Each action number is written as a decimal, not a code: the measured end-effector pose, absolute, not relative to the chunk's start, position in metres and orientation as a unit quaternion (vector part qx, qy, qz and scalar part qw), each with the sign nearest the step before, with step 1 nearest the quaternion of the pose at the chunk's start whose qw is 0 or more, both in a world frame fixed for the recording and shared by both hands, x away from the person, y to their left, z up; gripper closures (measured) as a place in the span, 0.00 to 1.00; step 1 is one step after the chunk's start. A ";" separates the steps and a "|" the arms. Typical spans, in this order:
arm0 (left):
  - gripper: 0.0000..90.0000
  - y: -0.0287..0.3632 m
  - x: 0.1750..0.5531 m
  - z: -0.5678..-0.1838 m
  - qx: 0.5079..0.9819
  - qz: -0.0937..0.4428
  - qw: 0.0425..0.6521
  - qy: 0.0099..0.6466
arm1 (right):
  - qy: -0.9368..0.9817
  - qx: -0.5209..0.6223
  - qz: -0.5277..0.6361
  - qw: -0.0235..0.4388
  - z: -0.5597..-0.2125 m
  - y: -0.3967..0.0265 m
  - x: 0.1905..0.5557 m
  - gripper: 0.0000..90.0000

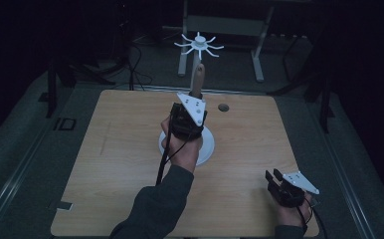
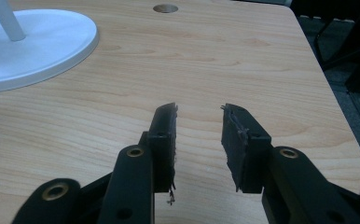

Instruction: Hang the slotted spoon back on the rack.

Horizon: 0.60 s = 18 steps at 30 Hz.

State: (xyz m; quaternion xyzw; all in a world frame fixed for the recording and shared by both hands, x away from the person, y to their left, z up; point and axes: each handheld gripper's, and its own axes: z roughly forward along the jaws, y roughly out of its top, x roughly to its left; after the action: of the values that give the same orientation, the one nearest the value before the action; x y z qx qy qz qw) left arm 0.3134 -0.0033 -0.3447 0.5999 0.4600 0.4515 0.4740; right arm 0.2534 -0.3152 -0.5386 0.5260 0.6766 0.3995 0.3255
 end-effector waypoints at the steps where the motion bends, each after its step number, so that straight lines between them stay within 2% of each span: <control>1: 0.81 -0.003 0.313 -0.344 0.600 0.453 0.473 0.460 | 0.677 0.526 0.399 0.325 -0.539 -0.315 0.253 0.72; 18: 0.81 -0.005 0.319 -0.333 0.596 0.458 0.467 0.465 | 0.677 0.526 0.399 0.325 -0.539 -0.315 0.254 0.72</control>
State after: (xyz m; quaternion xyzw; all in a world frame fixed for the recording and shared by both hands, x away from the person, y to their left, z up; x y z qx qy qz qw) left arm 0.3187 -0.0049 -0.3333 0.5964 0.4654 0.4582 0.4667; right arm 0.2535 -0.3149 -0.5389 0.5260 0.6772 0.3994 0.3245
